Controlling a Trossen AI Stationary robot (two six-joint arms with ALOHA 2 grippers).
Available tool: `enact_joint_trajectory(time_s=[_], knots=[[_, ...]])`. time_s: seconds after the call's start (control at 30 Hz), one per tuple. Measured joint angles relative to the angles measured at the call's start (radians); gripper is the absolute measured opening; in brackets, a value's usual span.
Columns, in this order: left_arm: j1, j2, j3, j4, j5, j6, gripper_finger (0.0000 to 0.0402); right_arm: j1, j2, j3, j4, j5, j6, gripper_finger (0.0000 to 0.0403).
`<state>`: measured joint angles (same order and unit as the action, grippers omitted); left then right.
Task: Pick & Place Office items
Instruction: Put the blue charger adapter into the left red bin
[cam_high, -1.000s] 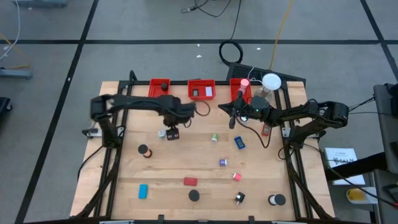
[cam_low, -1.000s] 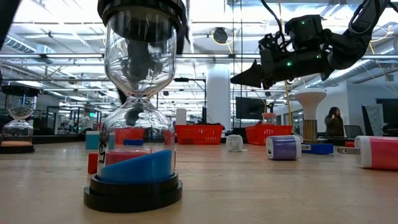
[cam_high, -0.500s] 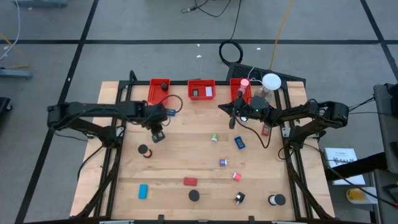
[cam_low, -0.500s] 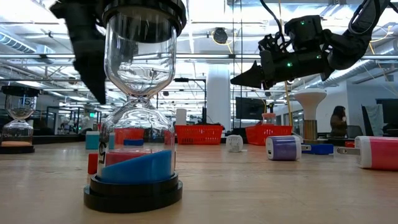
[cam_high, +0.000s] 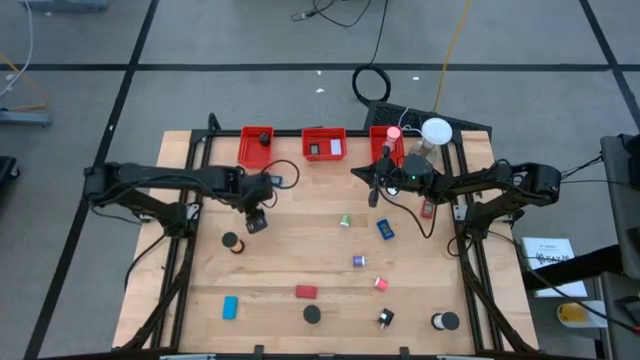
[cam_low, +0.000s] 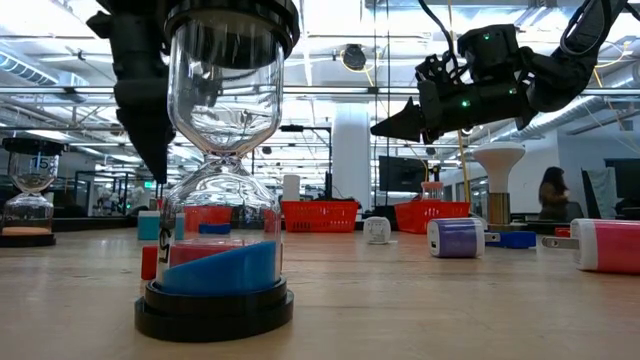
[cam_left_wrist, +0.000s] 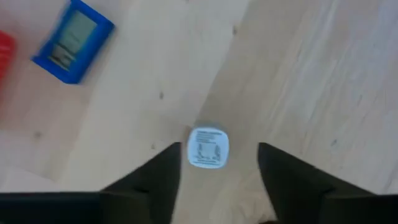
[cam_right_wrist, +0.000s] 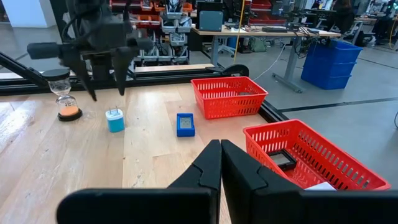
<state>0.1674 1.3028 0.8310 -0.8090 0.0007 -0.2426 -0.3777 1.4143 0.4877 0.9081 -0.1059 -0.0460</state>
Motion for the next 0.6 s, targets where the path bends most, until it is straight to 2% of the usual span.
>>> enact_joint_trajectory(time_s=[0.13,0.27,0.4,0.6], knots=[[-0.003,0.047,0.0,-0.001,0.014,0.019,0.0283,0.0,0.0,0.0,0.0,0.0,0.0,0.0001],[-0.016,0.093,0.0,0.0,-0.037,0.075,0.0309,0.0,0.0,0.0,0.0,0.0,0.0,0.0001],[-0.018,0.138,0.0,-0.001,-0.058,0.108,0.0307,0.0,0.0,0.0,0.0,0.0,0.0,0.0002],[-0.01,0.192,0.0,0.003,-0.036,0.11,0.0269,0.0,0.0,0.0,0.0,0.0,0.0,0.0001]])
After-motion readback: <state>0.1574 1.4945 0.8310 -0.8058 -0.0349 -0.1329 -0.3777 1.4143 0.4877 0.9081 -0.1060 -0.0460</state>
